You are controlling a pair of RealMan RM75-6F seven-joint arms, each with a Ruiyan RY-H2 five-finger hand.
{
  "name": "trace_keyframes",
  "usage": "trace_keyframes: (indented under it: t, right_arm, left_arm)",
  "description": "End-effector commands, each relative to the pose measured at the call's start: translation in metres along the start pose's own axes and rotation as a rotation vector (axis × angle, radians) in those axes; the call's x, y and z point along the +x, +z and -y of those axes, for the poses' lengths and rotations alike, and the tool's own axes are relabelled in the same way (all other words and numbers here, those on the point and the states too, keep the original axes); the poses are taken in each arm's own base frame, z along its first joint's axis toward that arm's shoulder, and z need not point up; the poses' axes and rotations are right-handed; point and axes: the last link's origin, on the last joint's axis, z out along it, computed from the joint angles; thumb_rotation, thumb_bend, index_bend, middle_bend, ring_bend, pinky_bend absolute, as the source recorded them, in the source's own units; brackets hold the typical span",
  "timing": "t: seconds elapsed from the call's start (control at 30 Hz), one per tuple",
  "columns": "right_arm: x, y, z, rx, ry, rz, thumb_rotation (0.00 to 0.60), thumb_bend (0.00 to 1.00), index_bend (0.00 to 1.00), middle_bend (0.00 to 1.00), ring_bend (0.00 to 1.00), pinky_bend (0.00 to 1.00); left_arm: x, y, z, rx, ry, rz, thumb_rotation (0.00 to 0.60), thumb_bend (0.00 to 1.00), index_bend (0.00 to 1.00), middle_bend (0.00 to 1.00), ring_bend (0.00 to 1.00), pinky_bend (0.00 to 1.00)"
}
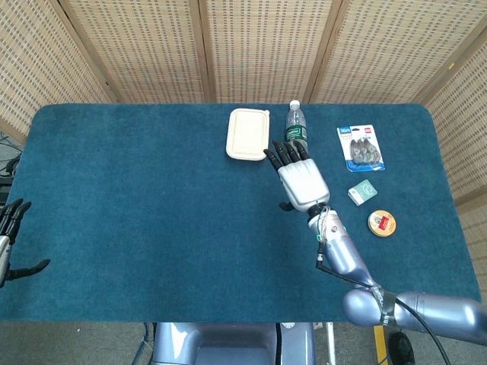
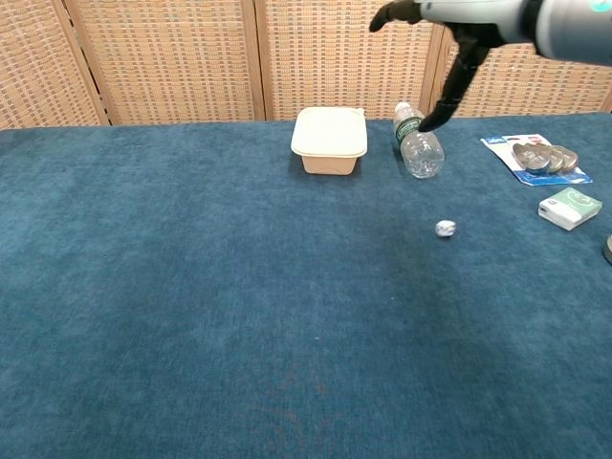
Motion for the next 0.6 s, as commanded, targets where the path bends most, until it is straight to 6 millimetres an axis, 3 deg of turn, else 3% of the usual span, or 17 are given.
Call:
trace_keyframes:
  t: [0.03,0.3,0.6]
  right_arm:
    - [-0.009,-0.047,-0.036,-0.010,-0.009,-0.054,0.600,0.13,0.00,0.00,0.00,0.00]
    - [-0.050,-0.141,-0.109,-0.033,-0.006,-0.144,0.600,0.01,0.00,0.00,0.00,0.00]
    - [-0.077,-0.191,-0.141,-0.113,0.026,-0.173,0.600,0.00,0.00,0.00,0.00,0.00]
  left_arm:
    - [0.000,0.000,0.001,0.003,-0.001,0.000,0.600,0.00,0.00,0.00,0.00,0.00]
    - [-0.003,-0.001,0.000,0.002,0.023,-0.018,0.600,0.00,0.00,0.00,0.00,0.00]
    - [-0.009,0.000,-0.003,-0.020,0.049,-0.052,0.600,0.00,0.00,0.00,0.00,0.00]
